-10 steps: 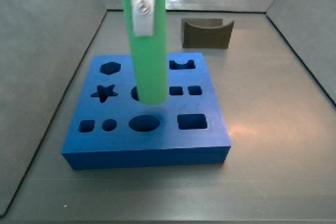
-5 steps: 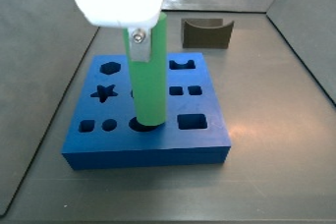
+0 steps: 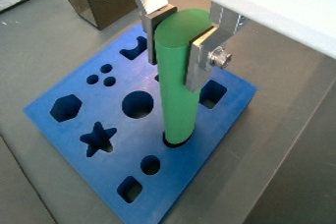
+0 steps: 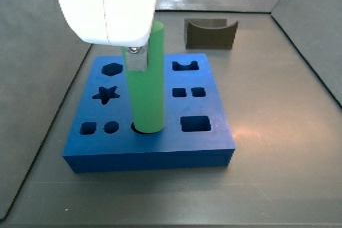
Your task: Insert the oval object.
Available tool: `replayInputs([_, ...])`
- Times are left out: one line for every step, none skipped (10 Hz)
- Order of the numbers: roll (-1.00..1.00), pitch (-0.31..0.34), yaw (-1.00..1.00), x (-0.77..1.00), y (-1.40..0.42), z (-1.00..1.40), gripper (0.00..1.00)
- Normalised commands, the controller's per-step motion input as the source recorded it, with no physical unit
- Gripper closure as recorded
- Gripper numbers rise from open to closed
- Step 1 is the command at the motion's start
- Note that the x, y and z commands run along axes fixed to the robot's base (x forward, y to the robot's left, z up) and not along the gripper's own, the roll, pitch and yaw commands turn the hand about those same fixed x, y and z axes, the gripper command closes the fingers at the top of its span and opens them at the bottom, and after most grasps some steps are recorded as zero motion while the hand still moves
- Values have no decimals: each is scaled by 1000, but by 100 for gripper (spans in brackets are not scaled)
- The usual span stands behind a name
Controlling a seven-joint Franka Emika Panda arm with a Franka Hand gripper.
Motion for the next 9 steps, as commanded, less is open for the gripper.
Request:
replayInputs([0,114,-31,-97,0,-97,100])
replayInputs([0,99,-11,-174,0,-60,100])
replayInputs([0,74,-14,-214,0,-3,100])
replayInputs([-26,61,-20,-183,0,0,100])
replayInputs([-9,60,-20,-194,0,0,100])
replayInputs([-36,41,-69,-9,0,-100,100])
replayInputs([-6,76,-97,97,0,-243,100])
replayInputs([-6,84,-131,111,0,-277,100])
replayInputs([-27,74,-123,97,0,-263,100])
